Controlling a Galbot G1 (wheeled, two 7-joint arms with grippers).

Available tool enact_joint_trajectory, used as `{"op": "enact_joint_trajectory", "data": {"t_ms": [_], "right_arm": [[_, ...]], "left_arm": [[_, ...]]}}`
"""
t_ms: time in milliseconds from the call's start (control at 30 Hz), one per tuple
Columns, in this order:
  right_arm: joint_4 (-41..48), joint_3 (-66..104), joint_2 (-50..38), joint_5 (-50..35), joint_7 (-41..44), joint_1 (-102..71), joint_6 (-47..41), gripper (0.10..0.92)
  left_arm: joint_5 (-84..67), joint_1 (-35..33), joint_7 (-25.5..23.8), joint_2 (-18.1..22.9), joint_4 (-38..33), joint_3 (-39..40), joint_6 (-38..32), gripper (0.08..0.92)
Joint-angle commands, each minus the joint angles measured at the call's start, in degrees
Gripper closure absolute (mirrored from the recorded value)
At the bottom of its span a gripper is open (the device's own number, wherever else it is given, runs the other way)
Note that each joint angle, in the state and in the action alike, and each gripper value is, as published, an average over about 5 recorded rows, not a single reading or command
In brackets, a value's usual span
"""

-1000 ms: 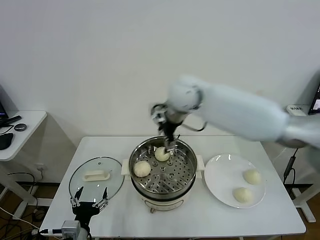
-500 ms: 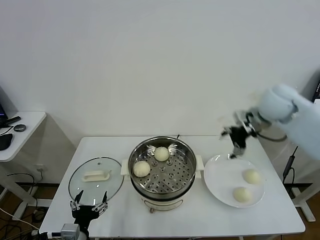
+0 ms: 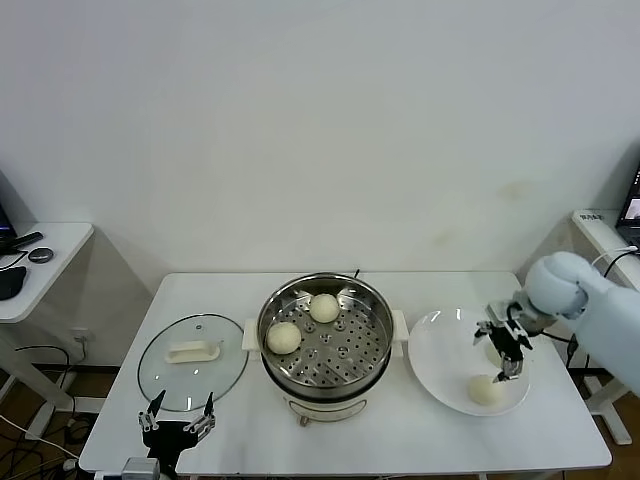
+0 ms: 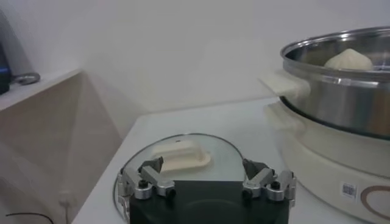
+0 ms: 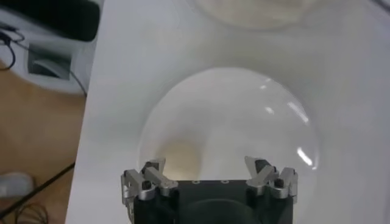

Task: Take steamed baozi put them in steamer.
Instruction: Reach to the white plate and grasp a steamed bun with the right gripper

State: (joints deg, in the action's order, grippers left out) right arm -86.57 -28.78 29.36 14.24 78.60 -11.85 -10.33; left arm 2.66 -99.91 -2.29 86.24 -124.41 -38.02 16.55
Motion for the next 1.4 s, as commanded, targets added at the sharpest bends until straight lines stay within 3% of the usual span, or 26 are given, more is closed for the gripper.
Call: {"op": "enact_joint_trajectory", "data": {"t_ms": [33,1000,1400], "right_arm": [[4.0,3.6,1.9,7.6,0.0,-8.5,2.4,0.203],[9.3,3.3,7.0,8.6,-1.5,-8.2,0.0,0.205],[9.2,3.4,6.1,6.4,-0.9,-6.3,-0.9,0.417]], "left_arm": [[0.2,-0.4,-0.1,0.1,0.0,0.1,0.0,0.177],[1.8,1.0,-0.4,-0.1,1.7,0.1,-0.1,0.177],[1.9,1.6,-0.5,0.2,2.1,0.5,0.0,0.177]]}}
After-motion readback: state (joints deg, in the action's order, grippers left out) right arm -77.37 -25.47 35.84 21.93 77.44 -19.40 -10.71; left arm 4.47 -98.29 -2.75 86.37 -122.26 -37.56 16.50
